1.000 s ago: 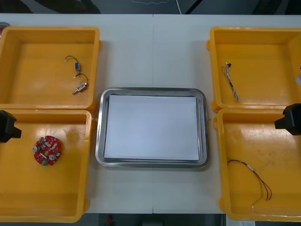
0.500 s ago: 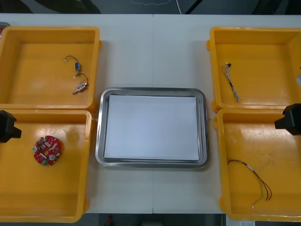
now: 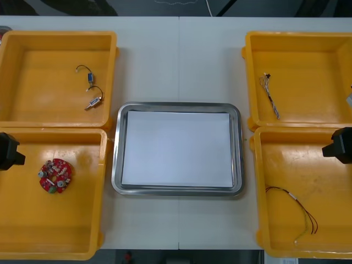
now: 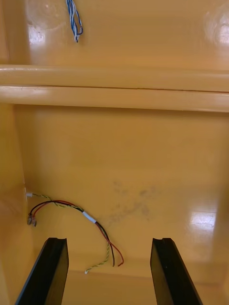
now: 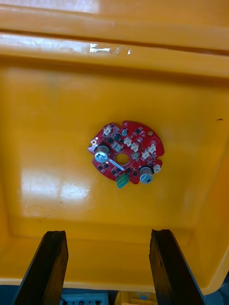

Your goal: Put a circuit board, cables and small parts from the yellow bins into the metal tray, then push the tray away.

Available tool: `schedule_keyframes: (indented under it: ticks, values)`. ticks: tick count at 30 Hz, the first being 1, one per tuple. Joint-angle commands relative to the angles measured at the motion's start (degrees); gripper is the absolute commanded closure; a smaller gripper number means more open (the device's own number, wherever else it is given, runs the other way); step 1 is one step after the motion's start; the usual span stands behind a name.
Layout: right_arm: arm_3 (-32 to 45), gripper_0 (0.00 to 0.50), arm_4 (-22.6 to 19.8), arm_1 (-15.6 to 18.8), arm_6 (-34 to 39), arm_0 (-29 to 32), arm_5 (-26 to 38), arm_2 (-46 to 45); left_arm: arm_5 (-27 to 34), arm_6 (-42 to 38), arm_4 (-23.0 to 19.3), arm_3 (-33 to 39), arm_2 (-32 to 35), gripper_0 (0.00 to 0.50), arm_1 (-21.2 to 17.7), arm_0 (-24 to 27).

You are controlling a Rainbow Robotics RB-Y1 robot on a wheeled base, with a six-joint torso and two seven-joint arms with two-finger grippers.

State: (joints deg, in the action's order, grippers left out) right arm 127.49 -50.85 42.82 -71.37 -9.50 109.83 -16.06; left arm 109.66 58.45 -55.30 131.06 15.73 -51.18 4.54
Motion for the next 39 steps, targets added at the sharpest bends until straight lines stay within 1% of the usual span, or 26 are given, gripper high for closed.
schedule_keyframes:
  ticks: [1, 3, 6, 7, 8, 13, 15, 20, 23, 27, 31, 33, 37, 39]
  values:
    - [0.3, 0.0, -0.74, 1.13, -1.58, 1.94, 0.17, -1.34, 0.34, 5.8, -0.25, 0.95, 0.18, 0.0, 0.38, -1.29]
    - [1.1, 0.0, -0.92, 1.13, -2.19, 3.17, 0.17, -1.34, -0.33, 7.91, -0.25, 0.95, 0.09, 0.0, 0.38, -1.64]
    - [4.61, 0.0, -0.83, 1.13, -2.9, 6.33, 0.17, -1.34, -4.11, 12.39, -0.51, 0.86, 0.09, 0.0, -0.23, -3.75]
    - [4.61, 0.0, -0.83, 1.13, -2.9, 6.33, 0.17, -1.34, -4.11, 12.39, -0.51, 0.86, 0.09, 0.0, -0.23, -3.75]
    - [6.63, 0.0, -0.83, 1.13, -3.16, 8.18, 0.17, -1.34, -7.01, 14.76, -0.86, 0.95, 0.09, 0.0, -0.85, -5.34]
    - [9.71, 0.0, -1.53, 1.13, -4.57, 12.84, 0.17, -0.99, -13.77, 22.14, -2.0, 0.86, -0.79, 0.0, -2.17, -8.94]
    - [10.59, 0.0, -1.62, 1.13, -5.09, 14.42, -1.02, -0.55, -15.18, 24.6, -2.09, 0.86, -1.58, 0.0, -2.69, -9.47]
    - [11.73, 0.0, -0.39, 1.13, -12.48, 18.29, -7.26, 1.21, -19.66, 30.23, -1.48, 0.86, -5.45, 0.0, -4.63, -10.87]
    - [11.64, 0.0, 1.9, 1.13, -16.17, 20.31, -11.66, 3.76, -25.2, 32.95, -0.42, 0.68, -8.43, 0.0, -6.12, -12.63]
    - [11.64, 0.0, 5.15, 1.13, -19.42, 21.89, -15.88, 7.18, -28.72, 33.57, 1.16, 0.24, -11.51, 0.0, -7.0, -13.95]
    - [10.94, 0.0, 9.01, 1.13, -21.44, 22.51, -17.81, 11.05, -29.77, 33.92, 3.18, 0.16, -14.23, 0.0, -7.79, -13.95]
    - [9.88, 0.0, 9.28, 1.13, -21.53, 22.59, -18.78, 12.19, -30.56, 34.01, 3.8, -0.02, -15.11, 0.0, -7.97, -13.95]
    - [6.28, 0.0, 9.54, 1.13, -22.32, 22.59, -22.73, 15.8, -33.73, 34.27, 4.32, -1.69, -17.22, 0.0, -8.32, -13.95]
    - [4.88, 0.0, 10.33, 1.13, -22.76, 22.59, -24.66, 17.38, -35.04, 34.71, 4.59, -2.92, -18.37, 0.0, -8.32, -13.42]
